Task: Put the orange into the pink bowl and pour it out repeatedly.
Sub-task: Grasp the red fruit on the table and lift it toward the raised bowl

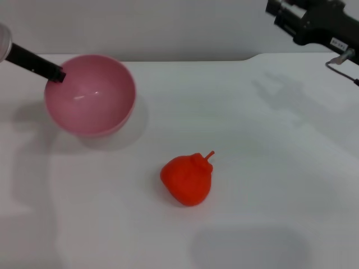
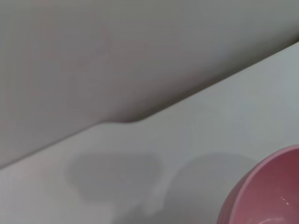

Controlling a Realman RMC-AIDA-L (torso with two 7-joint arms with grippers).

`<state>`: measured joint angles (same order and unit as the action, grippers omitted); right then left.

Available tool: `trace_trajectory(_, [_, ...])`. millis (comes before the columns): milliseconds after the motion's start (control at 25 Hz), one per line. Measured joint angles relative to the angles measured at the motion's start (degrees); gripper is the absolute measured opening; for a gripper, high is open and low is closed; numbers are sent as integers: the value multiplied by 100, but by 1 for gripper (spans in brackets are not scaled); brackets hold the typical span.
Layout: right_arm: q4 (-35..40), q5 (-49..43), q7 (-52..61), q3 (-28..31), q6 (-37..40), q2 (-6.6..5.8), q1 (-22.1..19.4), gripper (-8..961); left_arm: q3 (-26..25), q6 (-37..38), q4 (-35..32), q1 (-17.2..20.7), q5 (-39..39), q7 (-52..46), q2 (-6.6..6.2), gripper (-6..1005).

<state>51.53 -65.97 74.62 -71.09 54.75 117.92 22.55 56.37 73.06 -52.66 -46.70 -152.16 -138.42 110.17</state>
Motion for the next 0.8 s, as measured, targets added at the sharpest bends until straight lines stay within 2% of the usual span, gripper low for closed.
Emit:
trace_trajectory(80, [8, -647, 770, 11, -124, -70, 160, 493, -28, 26, -8, 68, 0, -22, -4, 41])
trace_trajectory(200, [13, -2082, 2416, 13, -101, -173, 526, 499, -15, 30, -12, 86, -3, -37, -3, 41])
trace_trajectory(360, [17, -3926, 4092, -41, 555, -213, 1163, 508, 46, 36, -12, 89, -6, -14, 37, 42])
trace_trajectory(480, [22, -4996, 4840, -47, 1409, -155, 1586, 514, 347, 31, -19, 42, -19, -26, 99, 42])
trace_trajectory(600, [119, -5412, 4945, -50, 2085, -42, 1758, 521, 536, 1, -20, 23, -22, -37, 136, 42])
trace_trajectory(680, [198, -5524, 4945, -114, 2245, 8, 1795, 525, 666, -46, -19, 17, -23, -26, 193, 42])
trace_trajectory(760, [217, -5599, 4945, -274, 2288, 31, 1852, 529, 666, -46, -19, 17, -23, -26, 193, 42])
trace_trajectory(800, [213, -5611, 4945, -367, 2281, 41, 1880, 531, 762, -95, -19, 34, -24, 8, 295, 42])
